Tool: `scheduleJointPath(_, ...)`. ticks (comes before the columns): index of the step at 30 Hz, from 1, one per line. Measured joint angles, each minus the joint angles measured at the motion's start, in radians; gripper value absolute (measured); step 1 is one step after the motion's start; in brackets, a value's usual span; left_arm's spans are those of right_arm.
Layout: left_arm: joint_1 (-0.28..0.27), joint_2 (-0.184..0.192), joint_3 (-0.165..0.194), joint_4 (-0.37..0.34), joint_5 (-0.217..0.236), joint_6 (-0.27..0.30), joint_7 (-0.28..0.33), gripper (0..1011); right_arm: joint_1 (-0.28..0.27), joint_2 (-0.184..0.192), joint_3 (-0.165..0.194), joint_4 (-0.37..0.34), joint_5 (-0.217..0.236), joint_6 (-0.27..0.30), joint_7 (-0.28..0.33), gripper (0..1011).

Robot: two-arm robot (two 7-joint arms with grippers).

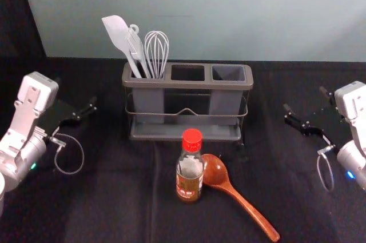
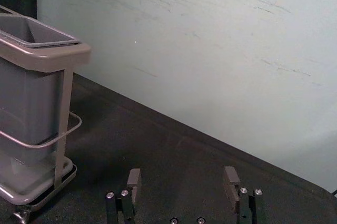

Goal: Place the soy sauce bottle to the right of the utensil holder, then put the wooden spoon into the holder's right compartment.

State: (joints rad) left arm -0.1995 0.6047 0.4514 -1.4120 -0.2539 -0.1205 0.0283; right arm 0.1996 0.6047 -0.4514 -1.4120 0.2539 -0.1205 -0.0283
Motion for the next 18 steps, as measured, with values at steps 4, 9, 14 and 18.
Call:
scheduleJointPath(4,0.000,0.000,0.000,0.000,0.000,0.000,0.000,1005,0.000,0.000,0.000,0.000,0.000,0.000,0.000,1002)
scheduleJointPath(9,0.000,0.000,0.000,0.000,0.000,0.000,0.000,1005,0.000,0.000,0.000,0.000,0.000,0.000,0.000,1002)
scheduleJointPath(14,0.000,0.000,0.000,0.000,0.000,0.000,0.000,1005,0.000,0.000,0.000,0.000,0.000,0.000,0.000,1003)
scheduleJointPath(18,0.000,0.000,0.000,0.000,0.000,0.000,0.000,1005,0.000,0.000,0.000,0.000,0.000,0.000,0.000,1002)
